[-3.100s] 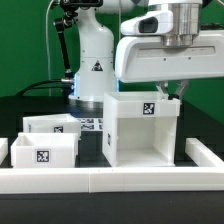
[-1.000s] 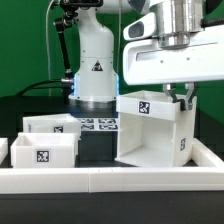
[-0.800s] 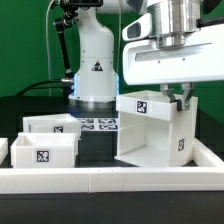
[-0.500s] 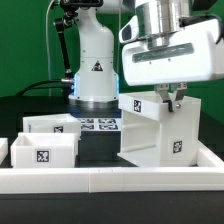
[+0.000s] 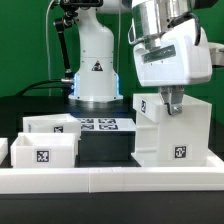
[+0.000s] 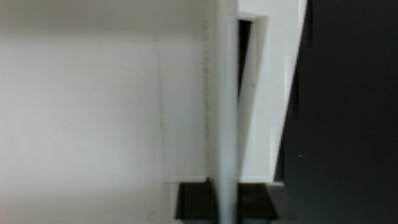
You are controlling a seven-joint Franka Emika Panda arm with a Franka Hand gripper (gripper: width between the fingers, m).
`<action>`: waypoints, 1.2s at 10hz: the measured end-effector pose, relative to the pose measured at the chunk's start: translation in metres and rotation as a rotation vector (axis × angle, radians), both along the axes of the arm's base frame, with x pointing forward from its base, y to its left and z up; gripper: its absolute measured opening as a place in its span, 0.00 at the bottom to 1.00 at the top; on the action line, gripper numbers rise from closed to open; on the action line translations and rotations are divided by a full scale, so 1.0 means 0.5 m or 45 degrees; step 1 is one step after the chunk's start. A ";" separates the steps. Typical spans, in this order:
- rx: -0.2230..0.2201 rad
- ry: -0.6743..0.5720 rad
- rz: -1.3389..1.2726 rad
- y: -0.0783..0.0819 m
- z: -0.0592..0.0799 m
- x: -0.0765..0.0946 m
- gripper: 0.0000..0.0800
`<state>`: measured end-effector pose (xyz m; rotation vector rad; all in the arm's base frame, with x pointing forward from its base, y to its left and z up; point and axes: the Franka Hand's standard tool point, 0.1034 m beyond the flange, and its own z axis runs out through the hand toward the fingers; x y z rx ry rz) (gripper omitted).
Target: Assemble drawer
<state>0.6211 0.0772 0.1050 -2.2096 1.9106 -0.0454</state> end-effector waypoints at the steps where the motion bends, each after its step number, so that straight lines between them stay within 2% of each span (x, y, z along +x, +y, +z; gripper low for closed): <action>1: 0.001 0.000 0.000 0.000 0.000 0.010 0.06; 5: 0.009 0.010 0.000 -0.001 0.001 0.050 0.06; 10: 0.012 0.036 0.012 -0.001 0.000 0.050 0.07; 11: -0.004 0.032 0.137 -0.005 0.000 0.047 0.07; 12: -0.014 0.045 0.277 -0.013 0.002 0.040 0.29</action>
Offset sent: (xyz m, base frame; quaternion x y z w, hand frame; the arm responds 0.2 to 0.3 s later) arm 0.0317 -0.0041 -0.0029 -0.0020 0.0087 0.0161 0.9998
